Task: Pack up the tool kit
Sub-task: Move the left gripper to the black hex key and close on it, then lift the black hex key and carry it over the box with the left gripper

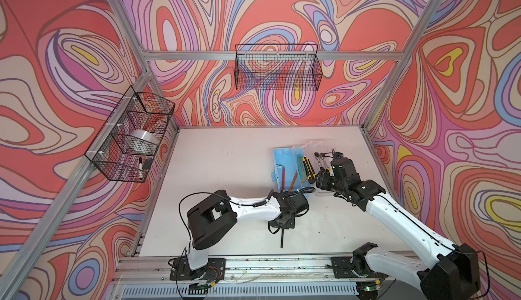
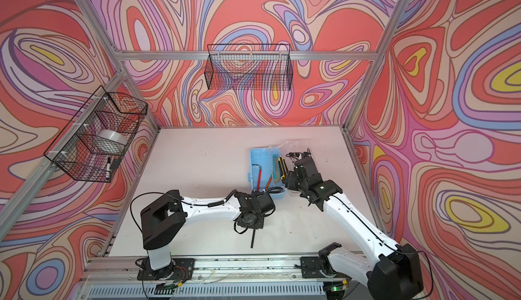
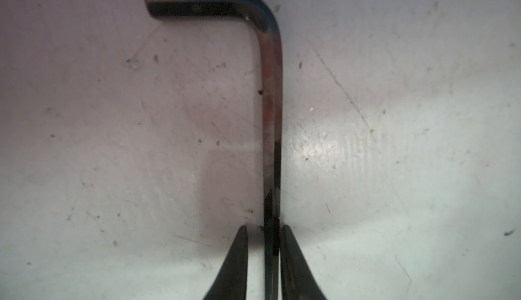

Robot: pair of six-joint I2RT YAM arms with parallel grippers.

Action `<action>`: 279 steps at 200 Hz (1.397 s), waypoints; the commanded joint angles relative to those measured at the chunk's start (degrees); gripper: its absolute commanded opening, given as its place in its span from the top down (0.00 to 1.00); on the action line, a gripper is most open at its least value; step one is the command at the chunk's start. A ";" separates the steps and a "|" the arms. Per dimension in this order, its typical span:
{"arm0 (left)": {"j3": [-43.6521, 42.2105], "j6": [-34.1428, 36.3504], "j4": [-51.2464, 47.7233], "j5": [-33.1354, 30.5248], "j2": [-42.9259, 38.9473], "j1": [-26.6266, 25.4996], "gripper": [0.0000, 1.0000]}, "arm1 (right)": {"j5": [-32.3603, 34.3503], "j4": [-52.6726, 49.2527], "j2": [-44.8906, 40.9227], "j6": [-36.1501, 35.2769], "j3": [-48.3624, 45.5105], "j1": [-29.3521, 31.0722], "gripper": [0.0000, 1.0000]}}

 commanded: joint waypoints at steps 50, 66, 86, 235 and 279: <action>-2.76 -4.23 -3.78 -1.99 0.30 0.01 0.90 | -1.03 -1.13 -0.82 -2.56 0.91 -2.41 0.32; -4.86 -4.49 -2.47 -1.96 -1.27 0.67 0.93 | -1.27 -1.15 -0.52 -2.47 1.17 -2.79 0.32; -7.17 -4.55 -0.79 -1.17 -2.64 1.94 0.98 | -1.47 -1.26 -0.16 -1.90 1.51 -2.80 0.32; -9.87 1.67 -3.10 -10.79 -21.64 8.25 1.00 | -4.64 3.37 5.07 0.88 4.71 -2.75 0.34; -2.28 7.92 -3.39 -10.11 -21.34 10.99 1.00 | -5.69 3.05 7.08 0.88 6.45 -2.79 0.33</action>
